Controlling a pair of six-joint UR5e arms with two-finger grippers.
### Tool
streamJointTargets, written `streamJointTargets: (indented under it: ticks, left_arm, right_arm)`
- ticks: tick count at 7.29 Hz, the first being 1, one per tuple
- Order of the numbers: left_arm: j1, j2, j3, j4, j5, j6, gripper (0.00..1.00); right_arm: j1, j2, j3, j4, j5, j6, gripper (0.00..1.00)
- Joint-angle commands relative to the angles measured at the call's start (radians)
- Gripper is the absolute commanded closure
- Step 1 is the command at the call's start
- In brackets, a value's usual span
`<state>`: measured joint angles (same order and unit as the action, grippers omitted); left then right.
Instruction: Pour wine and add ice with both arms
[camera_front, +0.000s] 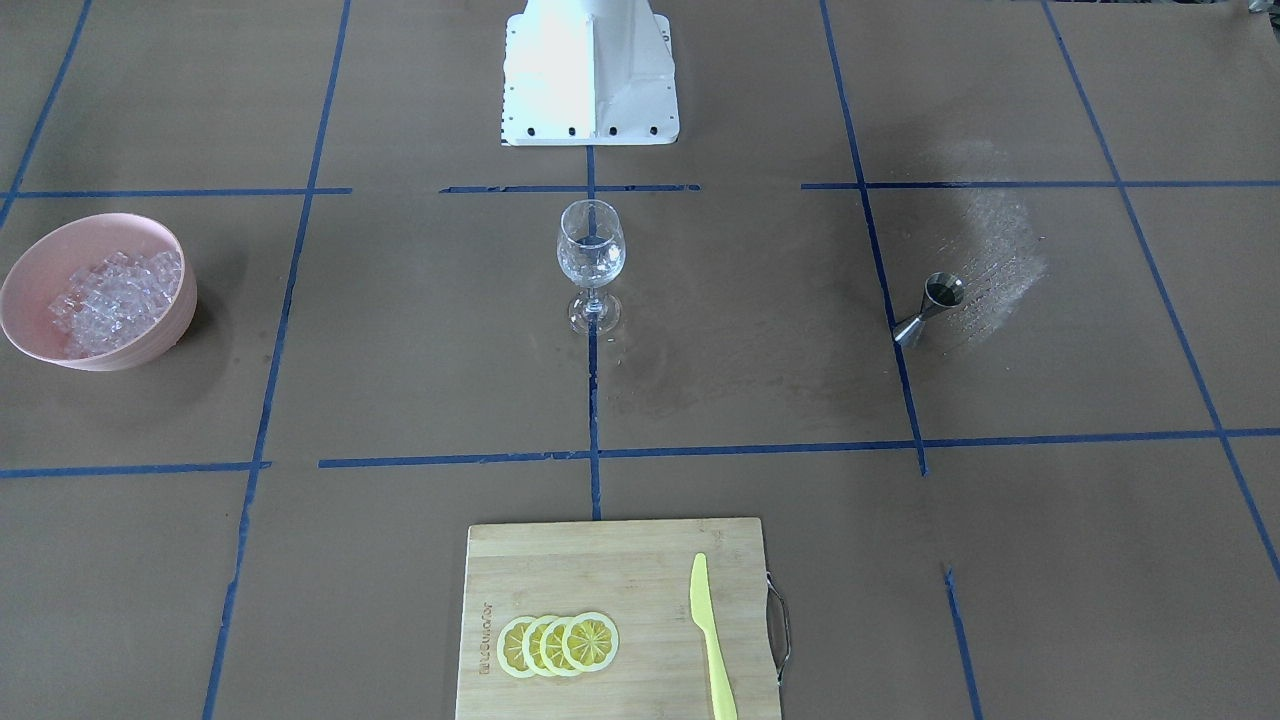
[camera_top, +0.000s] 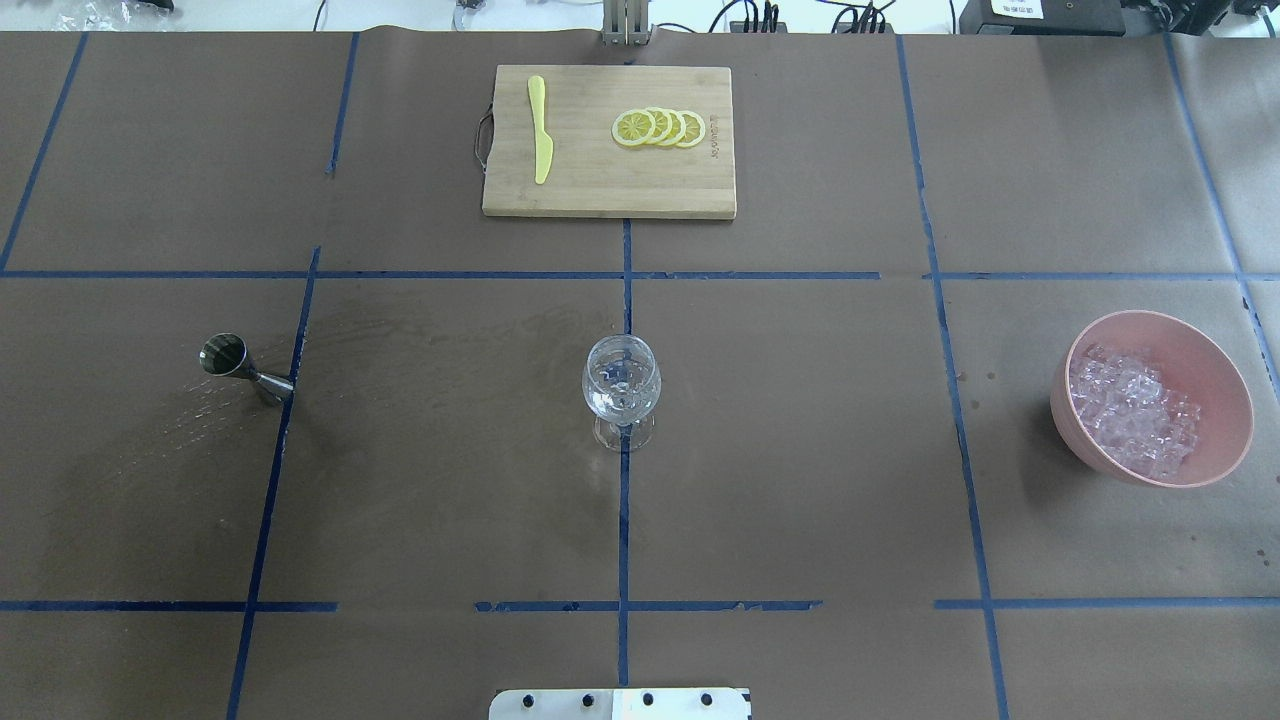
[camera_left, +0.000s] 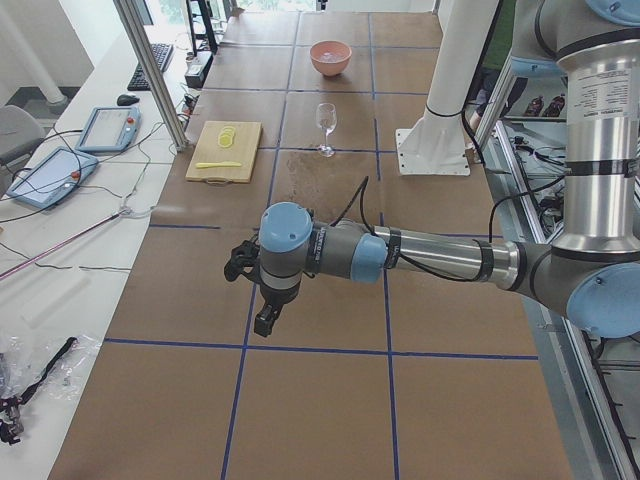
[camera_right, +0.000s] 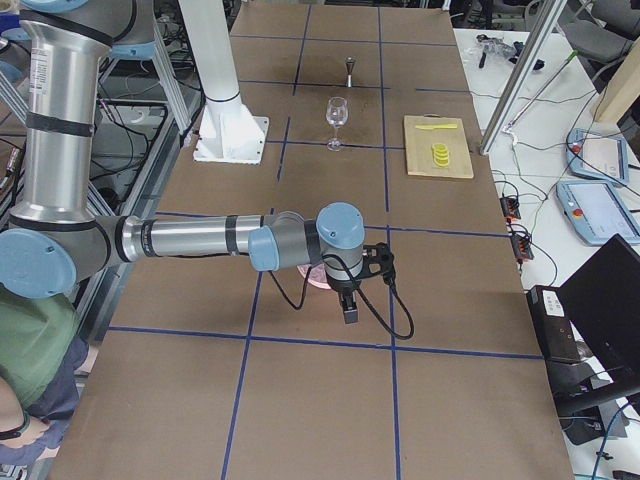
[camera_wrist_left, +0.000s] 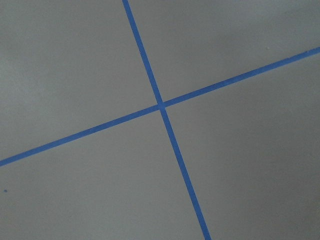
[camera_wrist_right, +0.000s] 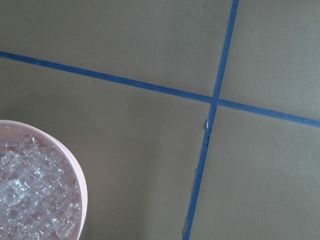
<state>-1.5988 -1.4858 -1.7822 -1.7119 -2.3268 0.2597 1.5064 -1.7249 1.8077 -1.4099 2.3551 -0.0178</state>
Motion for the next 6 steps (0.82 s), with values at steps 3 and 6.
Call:
streamJointTargets:
  ticks: [3, 6]
  left_arm:
    - [-0.001, 0.012, 0.088, -0.583, -0.023, -0.016, 0.00]
    - [0.087, -0.024, 0.104, -0.851, -0.025, -0.375, 0.00]
  right_arm:
    - [-0.003, 0.013, -0.024, 0.160, 0.001, 0.078, 0.00]
    - [-0.003, 0.079, -0.019, 0.161, -0.004, 0.125, 0.00]
